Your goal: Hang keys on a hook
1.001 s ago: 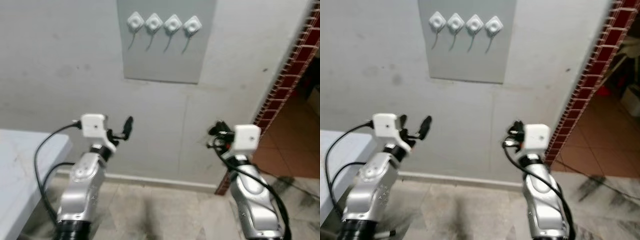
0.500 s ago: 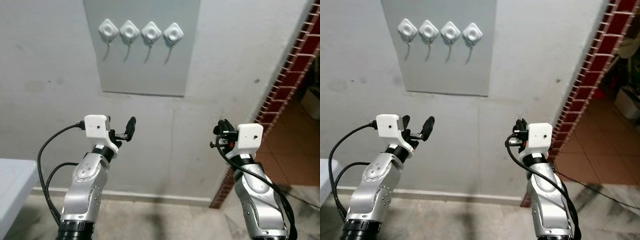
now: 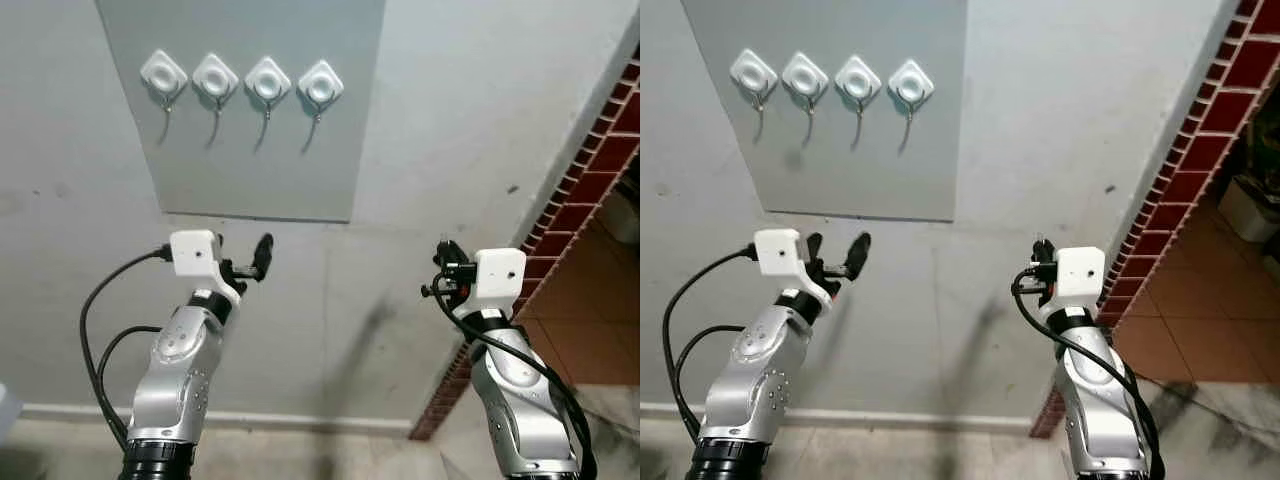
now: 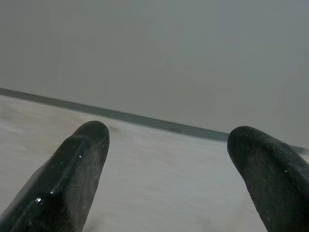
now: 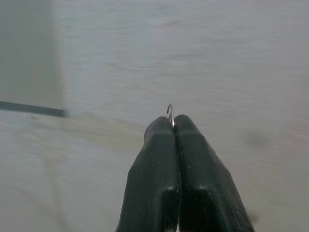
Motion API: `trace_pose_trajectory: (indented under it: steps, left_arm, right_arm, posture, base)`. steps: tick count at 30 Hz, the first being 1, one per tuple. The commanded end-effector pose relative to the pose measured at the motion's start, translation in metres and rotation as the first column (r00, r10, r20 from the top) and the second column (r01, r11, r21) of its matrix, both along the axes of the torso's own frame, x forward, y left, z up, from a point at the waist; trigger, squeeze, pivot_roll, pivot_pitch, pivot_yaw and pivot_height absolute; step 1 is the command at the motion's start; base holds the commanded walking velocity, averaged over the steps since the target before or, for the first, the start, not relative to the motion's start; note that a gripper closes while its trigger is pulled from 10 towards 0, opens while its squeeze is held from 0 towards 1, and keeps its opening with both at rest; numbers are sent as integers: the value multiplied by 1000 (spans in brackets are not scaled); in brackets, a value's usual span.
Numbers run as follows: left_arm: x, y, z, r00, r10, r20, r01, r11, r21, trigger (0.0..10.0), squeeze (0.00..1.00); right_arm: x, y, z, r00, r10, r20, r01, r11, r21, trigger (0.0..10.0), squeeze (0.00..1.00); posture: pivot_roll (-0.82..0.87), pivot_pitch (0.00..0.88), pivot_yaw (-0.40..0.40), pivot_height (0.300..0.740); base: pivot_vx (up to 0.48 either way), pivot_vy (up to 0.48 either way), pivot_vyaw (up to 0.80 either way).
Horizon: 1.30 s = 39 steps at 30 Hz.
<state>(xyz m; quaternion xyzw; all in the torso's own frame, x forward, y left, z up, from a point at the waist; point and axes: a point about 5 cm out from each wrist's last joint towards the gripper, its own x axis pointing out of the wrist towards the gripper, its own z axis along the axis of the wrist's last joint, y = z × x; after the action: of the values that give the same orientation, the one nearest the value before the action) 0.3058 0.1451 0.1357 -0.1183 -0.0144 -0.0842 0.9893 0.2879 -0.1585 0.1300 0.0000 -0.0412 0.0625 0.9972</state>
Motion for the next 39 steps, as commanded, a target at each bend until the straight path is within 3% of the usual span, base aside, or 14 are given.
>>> trace_pose_trajectory:
  steps: [1,8,10,11,13,20,24,28,39]
  left_arm:
    - [1,3,4,1000,15,6,-15,1000,18,10000,0]
    - [3,-7,9,998,-48,30,47,998,33,10000,0]
    - [2,-18,15,988,-142,61,139,989,50,10000,0]
    - [2,-18,15,988,-142,61,139,989,50,10000,0]
    - [-1,-32,23,965,-243,101,237,969,73,10000,0]
    - [-5,-45,39,930,-328,164,312,943,115,10000,0]
    - [-5,-47,43,923,-343,176,326,938,121,10000,0]
    - [-6,-52,58,897,-385,216,362,922,140,10000,0]
    - [-5,-55,69,887,-393,244,366,919,147,10000,0]
  right_arm:
    - [2,10,5,998,63,14,-62,998,-2,10000,0]
    - [4,13,8,992,124,27,-123,992,-16,10000,0]
    - [9,16,15,981,185,51,-183,983,-32,10000,0]
    - [9,16,15,981,185,51,-183,983,-32,10000,0]
    - [17,22,30,957,273,101,-270,962,-43,10000,0]
    - [35,35,65,908,358,217,-363,932,-18,10000,0]
    - [39,38,72,900,368,235,-373,928,-24,10000,0]
    - [51,46,86,865,422,272,-430,902,-32,10000,0]
    - [63,57,105,825,460,328,-481,876,-17,10000,0]
  posture:
    - [34,16,-31,740]
    - [37,16,-39,740]
    - [37,15,-47,740]
    - [37,15,-47,740]
    - [31,13,-40,740]
    - [24,14,-29,740]
    - [29,17,-31,740]
    - [41,28,-37,740]
    - [46,34,-41,740]
  base:
    - [0,0,0]
    - [0,0,0]
    - [0,0,0]
    - [0,0,0]
    - [0,0,0]
    - [0,0,0]
    - [0,0,0]
    - [0,0,0]
    - [0,0,0]
